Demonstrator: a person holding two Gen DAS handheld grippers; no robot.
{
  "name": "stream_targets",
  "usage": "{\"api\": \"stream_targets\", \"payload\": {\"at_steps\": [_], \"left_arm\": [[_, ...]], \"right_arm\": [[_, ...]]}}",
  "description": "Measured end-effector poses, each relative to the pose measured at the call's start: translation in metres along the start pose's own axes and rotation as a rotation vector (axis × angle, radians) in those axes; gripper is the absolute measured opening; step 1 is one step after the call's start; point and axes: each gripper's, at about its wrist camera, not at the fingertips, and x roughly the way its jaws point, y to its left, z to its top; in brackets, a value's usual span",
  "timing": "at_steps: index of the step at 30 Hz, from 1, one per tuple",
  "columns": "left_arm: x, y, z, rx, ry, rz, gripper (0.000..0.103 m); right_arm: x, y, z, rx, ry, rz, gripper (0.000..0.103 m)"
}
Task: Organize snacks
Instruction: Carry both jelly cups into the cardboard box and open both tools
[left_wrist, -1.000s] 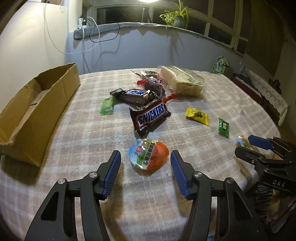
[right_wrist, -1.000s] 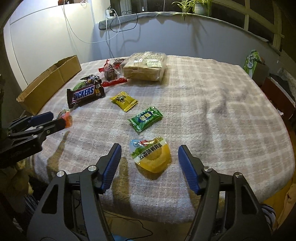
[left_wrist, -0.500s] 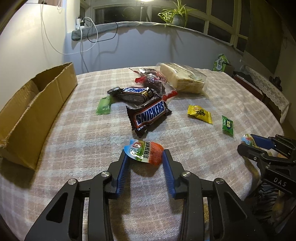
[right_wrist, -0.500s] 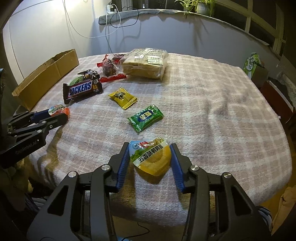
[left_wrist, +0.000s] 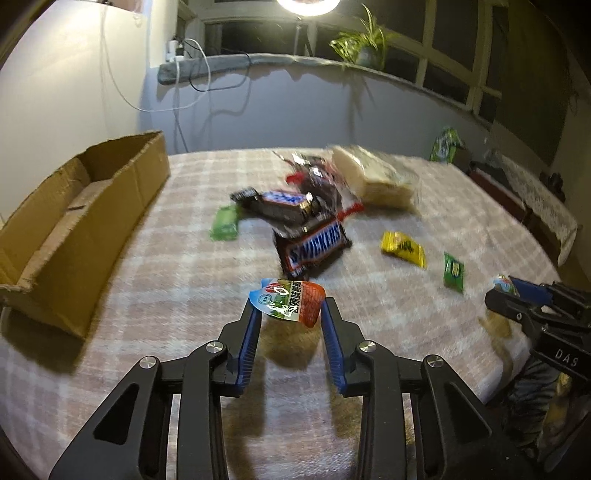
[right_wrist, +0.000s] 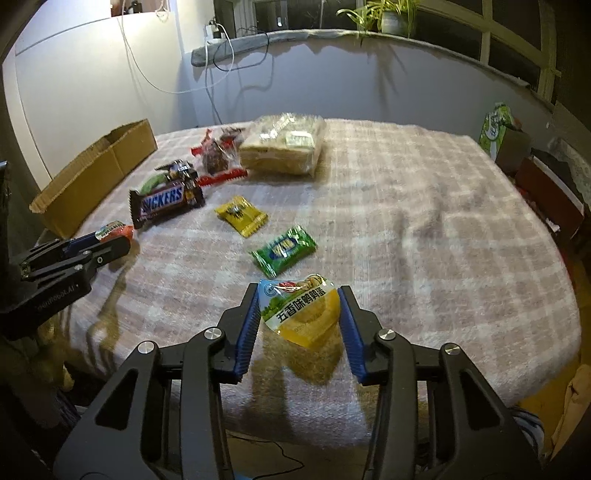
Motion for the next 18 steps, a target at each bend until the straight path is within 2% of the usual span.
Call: {"api": "stream_targets", "payload": {"at_steps": [5, 9, 18], "left_arm": [[-0.011, 0.014, 0.011, -0.041, -0.036, 0.007, 0.031], [-0.023, 0.033, 0.023, -0.066, -0.084, 0.04, 0.031], [-0.041, 0.088, 0.05, -0.139, -0.166, 0.129, 0.031]], "right_arm": [[-0.005, 0.008, 0.015, -0.022, -0.027, 0.008, 0.043], [-0.006, 0.022, 0.034, -0.044, -0.051, 0.039, 0.043], [0.007, 0.078, 0.087, -0.137, -0.1, 0.134, 0.043]]}}
